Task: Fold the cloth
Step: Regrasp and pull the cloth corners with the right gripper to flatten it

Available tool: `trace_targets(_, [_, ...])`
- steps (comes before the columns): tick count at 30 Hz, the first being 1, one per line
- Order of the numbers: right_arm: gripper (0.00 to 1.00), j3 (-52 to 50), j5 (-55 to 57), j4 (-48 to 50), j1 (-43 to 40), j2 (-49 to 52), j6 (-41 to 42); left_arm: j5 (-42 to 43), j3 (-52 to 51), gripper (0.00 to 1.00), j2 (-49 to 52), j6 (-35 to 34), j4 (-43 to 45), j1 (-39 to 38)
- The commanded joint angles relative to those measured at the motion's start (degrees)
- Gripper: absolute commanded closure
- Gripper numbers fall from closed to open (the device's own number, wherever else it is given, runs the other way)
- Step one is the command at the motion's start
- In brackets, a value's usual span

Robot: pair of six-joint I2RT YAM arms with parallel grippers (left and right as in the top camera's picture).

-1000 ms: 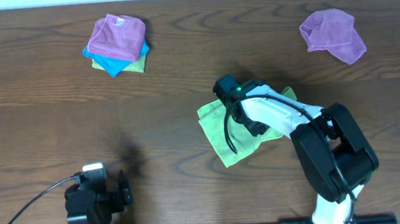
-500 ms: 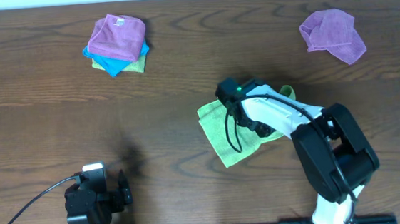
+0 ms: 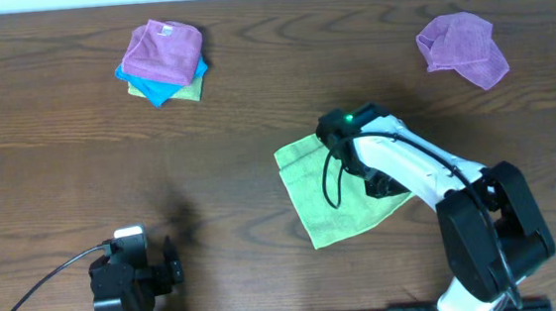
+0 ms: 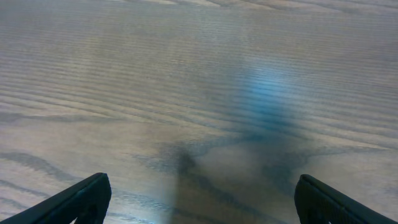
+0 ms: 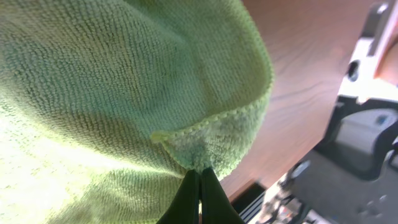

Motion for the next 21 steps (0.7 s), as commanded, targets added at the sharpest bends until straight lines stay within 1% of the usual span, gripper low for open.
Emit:
trace_targets(1, [0.99,-0.20,-3.89,-0.31,-1.38,-0.70,5.60,-2.89,-0.52,0.05,-0.37,1.51,-3.82,-0.11])
trace_targets(5, [0.99,-2.10,-6.80,0.63,-3.89,-0.70,8.98,-2.86,-0.52,0.05,-0.37,1.51,-3.80,-0.11])
trace_targets(8, [0.99,-5.88,-10.12,3.93,-6.47,-0.70,8.90,-3.04,-0.52,0.05,-0.37,1.51,-3.69,-0.11])
trace_targets(13, [0.99,-14.08,-16.13,13.35,-11.06,-2.03,2.54,-3.08,-0.52,0.05,-0.37,1.51,-3.39,-0.11])
trace_targets(16, [0.99,-16.04,-16.81,16.63,-12.04,-4.81,-0.55,-2.75,-0.52,0.05,-0.37,1.46,-3.10,-0.11])
trace_targets(21, [0.99,-16.50,-16.79,20.09,-12.57,-12.04,-4.81,3.15,-0.52,0.05,-0.37,1.05,-1.46,-0.11])
